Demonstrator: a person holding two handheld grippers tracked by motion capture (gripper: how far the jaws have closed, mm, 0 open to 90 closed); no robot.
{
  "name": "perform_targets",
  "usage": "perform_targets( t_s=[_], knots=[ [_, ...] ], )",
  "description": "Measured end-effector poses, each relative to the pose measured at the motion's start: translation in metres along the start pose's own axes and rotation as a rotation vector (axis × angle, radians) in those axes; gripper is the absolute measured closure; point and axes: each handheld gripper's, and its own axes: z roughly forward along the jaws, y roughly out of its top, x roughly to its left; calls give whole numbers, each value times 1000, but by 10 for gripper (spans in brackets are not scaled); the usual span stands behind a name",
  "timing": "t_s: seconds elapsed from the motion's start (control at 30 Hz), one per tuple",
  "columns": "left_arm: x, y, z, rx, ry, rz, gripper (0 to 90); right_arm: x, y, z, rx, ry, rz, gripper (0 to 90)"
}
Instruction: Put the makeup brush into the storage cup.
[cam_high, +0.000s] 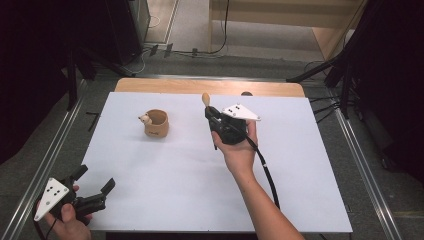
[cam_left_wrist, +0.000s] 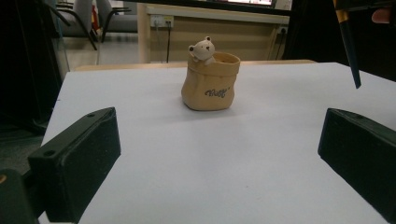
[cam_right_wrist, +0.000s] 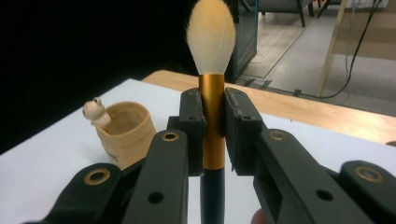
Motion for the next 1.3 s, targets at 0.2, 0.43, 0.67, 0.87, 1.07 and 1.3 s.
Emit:
perform_targets(
  t_s=[0.2,0.43,0.67,0.87,1.07,1.3],
  knots=[
    [0,0,0,-1,0,-1,0,0,5,3,-28,41,6,802],
    [1,0,-1,-2,1,-2,0,2,6,9,-82,50,-11,801],
    [2,0,-1,-4,3,-5,0,7,10,13,-133,69,-21,801],
    [2,0,-1,-6,4,-7,0,11,15,21,-141,89,-32,801],
    [3,0,-1,-8,3,-10,0,14,19,33,-140,100,-26,801],
    [4,1,-2,-10,3,-12,0,23,25,45,-142,120,-18,801]
  ],
)
